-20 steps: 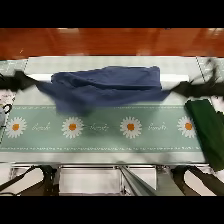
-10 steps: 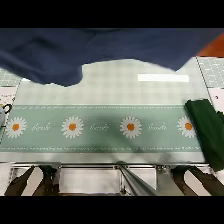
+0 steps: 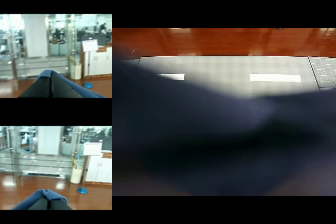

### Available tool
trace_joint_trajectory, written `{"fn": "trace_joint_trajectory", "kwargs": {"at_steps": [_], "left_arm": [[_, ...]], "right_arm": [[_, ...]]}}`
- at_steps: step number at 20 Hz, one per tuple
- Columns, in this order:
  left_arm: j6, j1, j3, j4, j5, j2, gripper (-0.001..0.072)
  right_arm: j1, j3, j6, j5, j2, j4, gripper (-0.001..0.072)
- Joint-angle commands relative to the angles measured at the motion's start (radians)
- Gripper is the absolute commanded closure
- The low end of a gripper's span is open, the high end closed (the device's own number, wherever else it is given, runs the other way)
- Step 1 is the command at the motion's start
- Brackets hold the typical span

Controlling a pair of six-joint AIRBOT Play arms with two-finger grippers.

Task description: Fold the shirts.

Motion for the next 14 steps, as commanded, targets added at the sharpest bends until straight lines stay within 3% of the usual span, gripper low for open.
{"fn": "trace_joint_trajectory", "kwargs": {"at_steps": [1,4,7,9,11,14], "left_arm": [[-0.165,-0.153,0.002,0.384,-0.195,0.08,0.0693],[-0.168,-0.165,-0.099,0.405,-0.256,0.075,0.0693],[-0.186,-0.165,-0.348,0.395,-0.234,0.05,0.0693],[-0.185,-0.165,-0.557,0.33,-0.105,0.009,0.0693],[-0.181,-0.165,-0.739,0.245,0.123,-0.074,0.0693],[-0.182,-0.165,-0.838,0.201,0.451,-0.341,0.0693]], "right_arm": [[0.0,-0.148,0.048,0.11,0.101,-0.124,0.0684],[0.0,-0.393,0.055,0.122,0.11,-0.105,0.0685],[0.0,-0.651,0.034,-0.003,0.079,-0.002,0.0685],[0.0,-0.779,-0.016,-0.106,0.002,0.097,0.0685],[0.0,-0.85,-0.076,-0.201,-0.13,0.174,0.0685],[0.0,-0.86,-0.166,-0.341,-0.424,0.253,0.0685]]}}
